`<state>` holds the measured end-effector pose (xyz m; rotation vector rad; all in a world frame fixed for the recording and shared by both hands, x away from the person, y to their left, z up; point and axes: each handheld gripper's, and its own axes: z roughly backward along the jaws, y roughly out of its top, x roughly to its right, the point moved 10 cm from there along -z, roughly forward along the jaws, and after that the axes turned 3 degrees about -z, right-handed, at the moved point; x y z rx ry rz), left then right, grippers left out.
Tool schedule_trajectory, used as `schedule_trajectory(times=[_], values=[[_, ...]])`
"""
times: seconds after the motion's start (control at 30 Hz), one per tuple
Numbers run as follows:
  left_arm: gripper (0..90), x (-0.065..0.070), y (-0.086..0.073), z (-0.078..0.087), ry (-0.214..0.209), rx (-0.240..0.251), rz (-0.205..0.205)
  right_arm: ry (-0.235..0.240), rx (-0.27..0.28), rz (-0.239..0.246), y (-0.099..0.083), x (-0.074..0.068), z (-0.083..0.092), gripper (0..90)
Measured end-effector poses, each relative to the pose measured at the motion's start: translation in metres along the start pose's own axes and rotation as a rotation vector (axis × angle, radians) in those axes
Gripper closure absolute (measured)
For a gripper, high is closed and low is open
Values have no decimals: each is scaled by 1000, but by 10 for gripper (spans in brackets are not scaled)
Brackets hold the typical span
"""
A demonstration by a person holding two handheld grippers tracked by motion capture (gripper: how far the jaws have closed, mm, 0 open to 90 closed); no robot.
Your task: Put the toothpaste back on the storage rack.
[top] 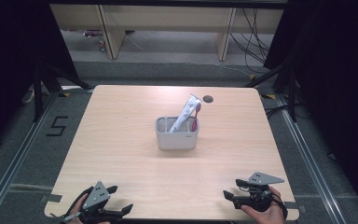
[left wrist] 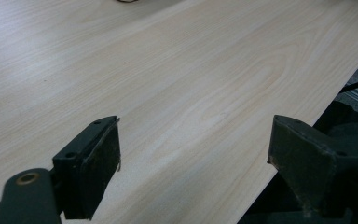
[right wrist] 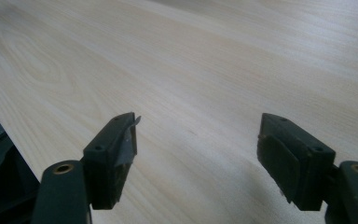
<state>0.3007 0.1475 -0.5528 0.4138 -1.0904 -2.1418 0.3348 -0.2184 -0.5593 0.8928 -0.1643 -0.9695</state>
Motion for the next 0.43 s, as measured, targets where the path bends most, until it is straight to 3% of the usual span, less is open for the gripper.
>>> schedule_trajectory(times=[0.1,0.17,0.27,0.3,0.37,0.43], values=[[170,-1,0,0,5,0,-1,-17,2,32,1,3,0,285],[172,-4,-2,1,9,-21,-26,-9,7,33,2,3,1,274],[171,-3,-2,-1,23,-1,5,-10,10,38,2,3,0,267],[170,-4,-2,-1,22,-6,-1,-9,2,6,1,0,-2,267],[170,-6,-3,0,23,-22,-16,17,-8,-1,0,-3,0,267],[169,-6,-4,1,21,-34,-25,-9,5,4,1,0,-2,267]])
